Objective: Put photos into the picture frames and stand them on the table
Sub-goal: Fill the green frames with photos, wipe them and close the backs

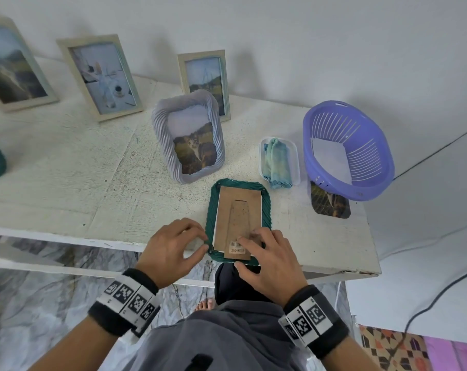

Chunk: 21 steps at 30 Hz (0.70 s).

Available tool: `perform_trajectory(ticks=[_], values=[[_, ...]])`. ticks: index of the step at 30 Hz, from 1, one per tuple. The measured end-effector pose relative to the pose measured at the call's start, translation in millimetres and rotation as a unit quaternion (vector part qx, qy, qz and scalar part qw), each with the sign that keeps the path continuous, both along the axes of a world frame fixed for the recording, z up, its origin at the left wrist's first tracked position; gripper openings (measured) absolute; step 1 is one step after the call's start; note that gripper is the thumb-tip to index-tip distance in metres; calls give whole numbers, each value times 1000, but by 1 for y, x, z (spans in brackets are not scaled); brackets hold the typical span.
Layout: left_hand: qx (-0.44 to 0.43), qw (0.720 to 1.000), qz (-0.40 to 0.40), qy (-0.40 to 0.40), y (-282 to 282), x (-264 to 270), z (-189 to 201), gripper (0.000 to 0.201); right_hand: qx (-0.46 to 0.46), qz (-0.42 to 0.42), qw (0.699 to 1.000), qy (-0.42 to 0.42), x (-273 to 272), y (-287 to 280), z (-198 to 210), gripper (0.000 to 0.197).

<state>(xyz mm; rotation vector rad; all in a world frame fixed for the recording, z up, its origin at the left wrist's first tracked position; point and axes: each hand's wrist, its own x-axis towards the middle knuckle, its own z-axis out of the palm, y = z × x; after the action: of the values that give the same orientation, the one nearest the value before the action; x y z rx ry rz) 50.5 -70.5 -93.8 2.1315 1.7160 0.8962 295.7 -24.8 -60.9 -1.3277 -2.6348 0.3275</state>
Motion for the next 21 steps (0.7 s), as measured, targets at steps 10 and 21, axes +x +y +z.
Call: perform_trajectory(ticks=[10, 21], values=[[-76, 984, 18, -158, -13, 4, -10, 27, -9, -11, 1000, -8, -2, -1, 0, 46], [-78, 985, 29, -149, -15, 7, -13, 25, -27, -10, 1000, 3, -2, 0, -1, 46]])
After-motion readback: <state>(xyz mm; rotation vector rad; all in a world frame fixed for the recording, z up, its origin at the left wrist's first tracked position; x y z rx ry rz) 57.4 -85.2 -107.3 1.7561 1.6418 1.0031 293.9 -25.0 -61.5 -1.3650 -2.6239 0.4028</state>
